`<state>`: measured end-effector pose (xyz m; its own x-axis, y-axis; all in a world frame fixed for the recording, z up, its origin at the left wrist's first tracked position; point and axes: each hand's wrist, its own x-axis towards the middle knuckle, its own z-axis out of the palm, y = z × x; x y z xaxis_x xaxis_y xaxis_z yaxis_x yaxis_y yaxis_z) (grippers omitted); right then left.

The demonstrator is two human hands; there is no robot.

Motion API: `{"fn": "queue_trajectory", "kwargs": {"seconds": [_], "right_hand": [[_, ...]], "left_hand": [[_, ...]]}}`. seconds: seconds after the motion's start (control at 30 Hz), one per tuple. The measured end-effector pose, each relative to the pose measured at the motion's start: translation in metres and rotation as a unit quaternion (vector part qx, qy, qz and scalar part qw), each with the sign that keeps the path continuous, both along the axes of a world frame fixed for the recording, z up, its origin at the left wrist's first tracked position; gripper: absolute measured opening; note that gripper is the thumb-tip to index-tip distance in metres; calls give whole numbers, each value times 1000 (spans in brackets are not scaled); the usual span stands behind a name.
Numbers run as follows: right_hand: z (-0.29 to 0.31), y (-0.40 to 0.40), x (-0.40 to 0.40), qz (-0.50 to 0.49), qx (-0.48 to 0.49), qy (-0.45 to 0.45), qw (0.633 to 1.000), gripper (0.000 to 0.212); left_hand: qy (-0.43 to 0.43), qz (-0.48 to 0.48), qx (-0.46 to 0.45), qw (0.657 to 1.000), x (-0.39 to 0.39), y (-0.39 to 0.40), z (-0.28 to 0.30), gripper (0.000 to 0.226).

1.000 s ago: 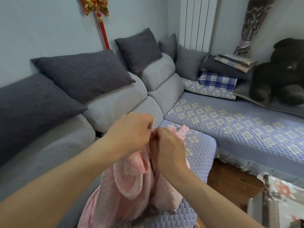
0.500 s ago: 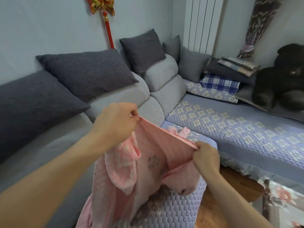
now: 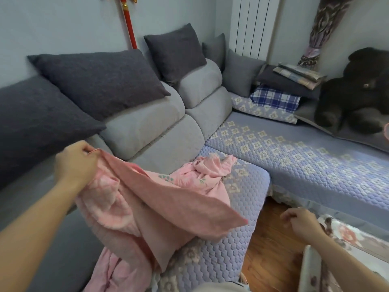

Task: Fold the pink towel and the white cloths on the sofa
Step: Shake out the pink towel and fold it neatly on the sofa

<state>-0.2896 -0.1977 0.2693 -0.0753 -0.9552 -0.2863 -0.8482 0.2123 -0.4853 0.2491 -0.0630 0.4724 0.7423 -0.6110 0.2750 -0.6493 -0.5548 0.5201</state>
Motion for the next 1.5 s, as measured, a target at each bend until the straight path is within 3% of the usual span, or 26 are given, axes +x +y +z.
{"fn": "queue_trajectory", "kwargs": {"seconds": [0.1,0.2,0.27,0.4,0.53,0.6,0.67,0.73,0.8,0.83,0.9,0.97,1.0,1.1,1.2,1.27,1.37,1.5], "right_hand": [[-22,4,7,-4,57,-33,998,35],[-51,10,36,65,166,-38,983,21],[-66,16,56,99,248,-64,961,19],[-84,35,92,47,378,-182,907,23],[-101,32,121,20,452,-264,852,44],[-104,23,127,28,478,-300,825,73],[-99,15,130,106,478,-293,821,101],[-93,14,136,213,424,-228,850,118],[-99,14,141,241,353,-184,885,135],[-101,14,141,237,322,-181,898,132],[-107,9,135,238,238,-170,926,98],[-106,-7,119,246,176,-124,945,43],[-108,-15,109,239,164,-107,951,26],[-101,-50,55,175,137,-97,970,30],[-80,-105,-3,98,45,-103,989,27],[-47,-148,-21,36,-12,-125,991,29],[29,-223,-16,-30,-78,-227,970,31],[175,-297,40,28,-222,-330,917,39]], "left_hand": [[10,-47,28,998,-6,3,-22,9],[30,-87,65,994,-29,-6,-40,10],[40,-90,82,992,-42,-13,-47,14],[21,-81,96,992,-73,-26,-33,18],[-16,-87,76,993,-117,-50,14,15],[-37,-97,65,993,-141,-64,43,13],[-42,-109,55,992,-164,-80,69,14],[-49,-116,51,991,-183,-94,88,18],[-66,-116,48,990,-199,-107,100,17],[-73,-113,46,990,-207,-113,103,15],[-83,-106,41,990,-221,-125,105,13],[-103,-106,48,988,-235,-135,107,13],[-119,-105,55,986,-235,-136,108,13],[-151,-80,104,980,-214,-126,102,11],[-107,-41,201,973,-185,-90,64,3],[-39,-38,252,966,-176,-61,26,5],[17,-32,294,955,-173,-30,-19,12],[-12,11,254,967,-162,-30,-10,23]]}}
